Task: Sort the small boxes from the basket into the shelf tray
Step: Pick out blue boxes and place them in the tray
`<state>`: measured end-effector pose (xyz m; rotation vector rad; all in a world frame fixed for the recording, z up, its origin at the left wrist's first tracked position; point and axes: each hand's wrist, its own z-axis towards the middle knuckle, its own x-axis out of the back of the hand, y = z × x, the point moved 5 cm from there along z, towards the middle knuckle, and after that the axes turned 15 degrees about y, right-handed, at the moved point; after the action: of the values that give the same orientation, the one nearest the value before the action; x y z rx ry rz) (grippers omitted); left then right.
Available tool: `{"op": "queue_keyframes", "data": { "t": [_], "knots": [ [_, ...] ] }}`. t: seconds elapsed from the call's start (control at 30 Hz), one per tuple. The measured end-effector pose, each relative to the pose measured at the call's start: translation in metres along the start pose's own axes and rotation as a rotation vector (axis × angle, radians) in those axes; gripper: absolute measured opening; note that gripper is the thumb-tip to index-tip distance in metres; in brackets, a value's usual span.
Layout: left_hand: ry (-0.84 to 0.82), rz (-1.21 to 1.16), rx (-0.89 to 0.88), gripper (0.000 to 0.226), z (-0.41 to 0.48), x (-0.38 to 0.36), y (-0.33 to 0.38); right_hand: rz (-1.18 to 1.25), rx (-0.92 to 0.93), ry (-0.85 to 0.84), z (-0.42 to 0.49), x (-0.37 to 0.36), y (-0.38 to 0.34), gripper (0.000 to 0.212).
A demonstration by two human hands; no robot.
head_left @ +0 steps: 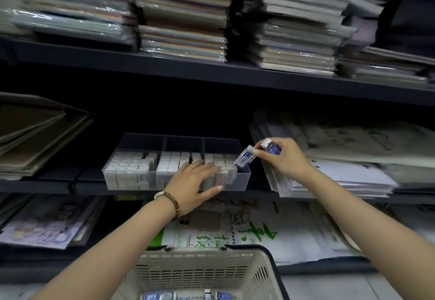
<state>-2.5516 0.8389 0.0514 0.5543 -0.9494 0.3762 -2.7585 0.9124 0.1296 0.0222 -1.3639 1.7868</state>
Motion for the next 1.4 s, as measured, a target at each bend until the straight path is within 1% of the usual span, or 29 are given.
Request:
{"op": "queue_keyframes", "data": {
  "t": [0.1,0.17,0.3,0.43,0.57,0.67,0.73,0.77,0.8,0.87,0.9,0.93,0.97,1.0,1.03,1.07,1.13,1.2,1.27,1.4],
  "knots": [
    [0.036,0.045,-0.039,0.060,-0.005,-0.010,-0.005,-0.127,0.040,-0.110,0.004,-0.013,0.003,0.013],
    [0.081,0.031,-0.043,0.060,-0.005,-0.009,-0.005,-0.181,0.073,-0.144,0.003,-0.022,0.005,0.015],
    [0.127,0.031,-0.047,0.059,-0.005,-0.010,-0.004,-0.218,0.102,-0.138,-0.005,-0.043,0.006,0.013],
    [0.111,0.026,-0.053,0.058,-0.006,-0.012,-0.006,-0.284,0.098,-0.104,-0.014,-0.054,0.010,0.022],
    [0.105,0.011,-0.053,0.059,-0.005,-0.013,-0.009,-0.164,0.016,-0.069,-0.021,-0.048,0.011,0.025],
    [0.127,-0.035,-0.029,0.061,-0.007,-0.007,-0.009,-0.246,0.048,-0.142,-0.034,-0.053,0.013,0.028],
    [0.229,-0.065,0.018,0.062,-0.008,0.009,-0.014,-0.291,0.064,-0.177,-0.042,-0.056,0.013,0.034],
    [0.327,-0.082,0.061,0.060,-0.010,0.023,-0.020,-0.268,0.061,-0.153,-0.044,-0.056,0.012,0.035],
    [0.443,-0.105,0.120,0.058,-0.013,0.038,-0.031,-0.211,0.049,-0.090,-0.046,-0.054,0.010,0.034],
    [0.674,-0.168,0.292,0.055,-0.024,0.068,-0.065,-0.042,0.004,0.138,-0.055,-0.046,0.007,0.031],
    [0.752,-0.221,0.414,0.056,-0.032,0.078,-0.086,0.026,-0.021,0.241,-0.063,-0.045,0.006,0.030],
    [0.779,-0.304,0.556,0.058,-0.039,0.084,-0.105,0.070,-0.044,0.302,-0.073,-0.046,0.005,0.031],
    [0.753,-0.414,0.699,0.060,-0.044,0.084,-0.122,0.103,-0.068,0.314,-0.084,-0.052,0.006,0.032],
    [0.693,-0.526,0.817,0.060,-0.047,0.081,-0.136,0.136,-0.094,0.284,-0.094,-0.061,0.006,0.035],
    [0.631,-0.605,0.891,0.059,-0.048,0.076,-0.145,0.167,-0.122,0.223,-0.104,-0.074,0.005,0.039],
    [0.572,-0.628,0.920,0.056,-0.048,0.074,-0.152,0.189,-0.144,0.145,-0.113,-0.088,0.004,0.043],
    [0.466,-0.551,0.887,0.053,-0.049,0.072,-0.158,0.202,-0.154,-0.003,-0.125,-0.116,0.001,0.050],
    [0.406,-0.495,0.811,0.053,-0.053,0.072,-0.156,0.197,-0.140,-0.081,-0.128,-0.140,-0.002,0.054],
    [0.384,-0.505,0.773,0.055,-0.060,0.071,-0.149,0.227,-0.160,-0.083,-0.124,-0.154,-0.007,0.052],
    [0.361,-0.508,0.745,0.065,-0.074,0.067,-0.120,0.283,-0.221,-0.020,-0.107,-0.159,-0.015,0.043]
  ]
}}
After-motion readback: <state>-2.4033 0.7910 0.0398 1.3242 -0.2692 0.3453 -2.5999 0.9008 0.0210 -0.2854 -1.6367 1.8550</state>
